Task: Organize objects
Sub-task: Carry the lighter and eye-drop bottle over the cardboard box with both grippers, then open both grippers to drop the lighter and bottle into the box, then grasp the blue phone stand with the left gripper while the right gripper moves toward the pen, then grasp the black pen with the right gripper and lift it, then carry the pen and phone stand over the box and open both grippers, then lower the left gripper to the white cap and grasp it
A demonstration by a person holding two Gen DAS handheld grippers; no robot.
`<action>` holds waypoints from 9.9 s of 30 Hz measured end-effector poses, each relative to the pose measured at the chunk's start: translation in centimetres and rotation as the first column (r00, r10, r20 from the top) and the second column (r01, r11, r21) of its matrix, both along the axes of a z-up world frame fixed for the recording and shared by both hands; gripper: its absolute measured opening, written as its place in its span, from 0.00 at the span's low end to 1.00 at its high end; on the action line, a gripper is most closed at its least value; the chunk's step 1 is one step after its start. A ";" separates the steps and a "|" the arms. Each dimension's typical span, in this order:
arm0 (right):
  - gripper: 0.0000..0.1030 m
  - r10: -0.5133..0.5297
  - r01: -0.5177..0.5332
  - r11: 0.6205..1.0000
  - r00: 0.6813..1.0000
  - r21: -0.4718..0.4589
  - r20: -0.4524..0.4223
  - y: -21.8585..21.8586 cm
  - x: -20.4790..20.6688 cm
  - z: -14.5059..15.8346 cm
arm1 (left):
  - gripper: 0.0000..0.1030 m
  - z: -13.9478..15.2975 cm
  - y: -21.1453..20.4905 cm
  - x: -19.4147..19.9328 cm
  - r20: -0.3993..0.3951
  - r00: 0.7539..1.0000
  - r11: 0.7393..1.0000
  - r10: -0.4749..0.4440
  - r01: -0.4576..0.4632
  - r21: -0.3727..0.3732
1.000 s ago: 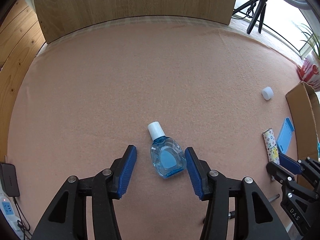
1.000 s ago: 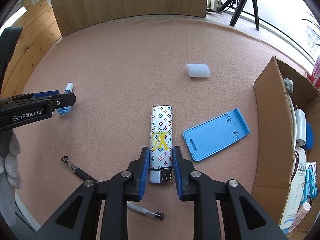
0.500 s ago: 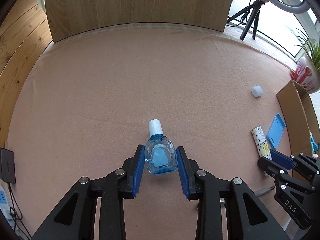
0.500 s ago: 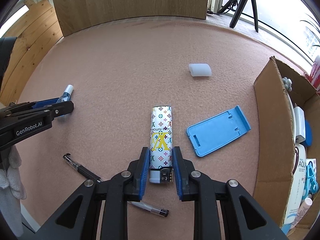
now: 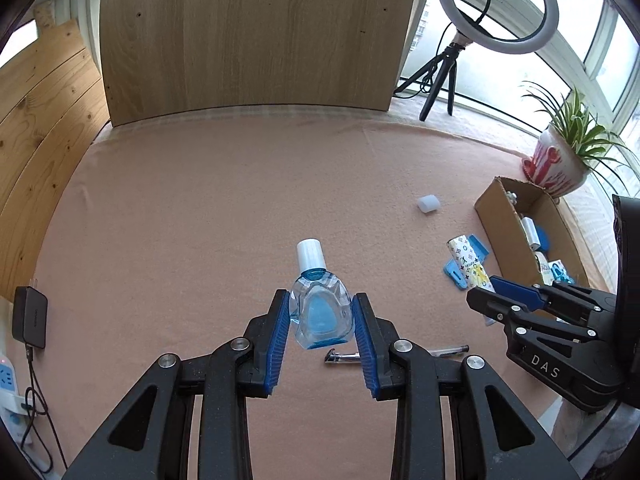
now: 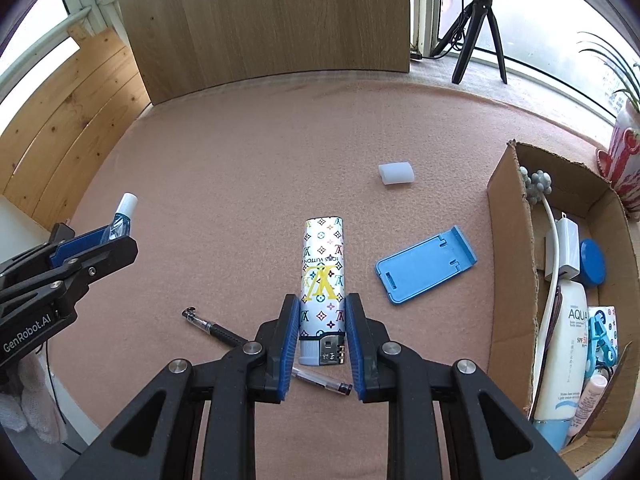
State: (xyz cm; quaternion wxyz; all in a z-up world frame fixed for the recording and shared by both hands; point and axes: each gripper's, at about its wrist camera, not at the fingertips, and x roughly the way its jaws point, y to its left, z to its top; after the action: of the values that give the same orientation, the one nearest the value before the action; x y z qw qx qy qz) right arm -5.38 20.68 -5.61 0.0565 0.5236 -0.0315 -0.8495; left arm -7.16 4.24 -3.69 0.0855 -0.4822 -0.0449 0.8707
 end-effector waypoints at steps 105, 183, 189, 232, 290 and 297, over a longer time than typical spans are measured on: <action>0.47 -0.262 0.250 0.957 0.963 -0.147 -0.068 18.0 8.4 3.7 | 0.60 -9.1 20.9 -8.3 0.200 0.932 0.947 -0.302 0.317 -0.045; 0.10 0.364 -0.379 0.919 0.921 0.107 0.136 -6.2 -0.8 -5.3 | 0.36 -9.5 -3.7 7.7 0.172 0.939 0.951 0.297 -0.307 0.036; 0.10 0.384 -0.404 0.905 0.911 0.134 0.153 -7.3 -1.5 -5.2 | 0.36 -9.5 -3.5 8.6 0.188 0.932 0.942 0.310 -0.328 0.068; 0.09 -0.140 0.133 0.988 0.986 -0.076 -0.086 13.8 5.7 5.1 | 0.36 -0.2 15.5 -2.4 0.018 0.988 0.981 -0.154 0.151 0.124; 0.42 -0.310 0.306 0.949 0.949 -0.076 -0.050 22.4 7.6 3.7 | 0.52 -8.2 17.7 -17.1 0.169 0.984 0.998 -0.054 0.055 0.001; 0.42 -0.340 0.335 0.938 0.939 -0.087 -0.047 23.2 8.5 3.5 | 0.38 -9.4 18.5 -17.5 0.177 0.981 0.996 -0.073 0.081 -0.038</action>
State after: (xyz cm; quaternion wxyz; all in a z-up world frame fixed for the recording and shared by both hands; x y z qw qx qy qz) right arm 3.10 43.92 -2.09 -0.0690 0.4813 -0.1522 -0.8605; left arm -24.69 22.72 -13.06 0.1040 -0.5603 -0.0142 0.8216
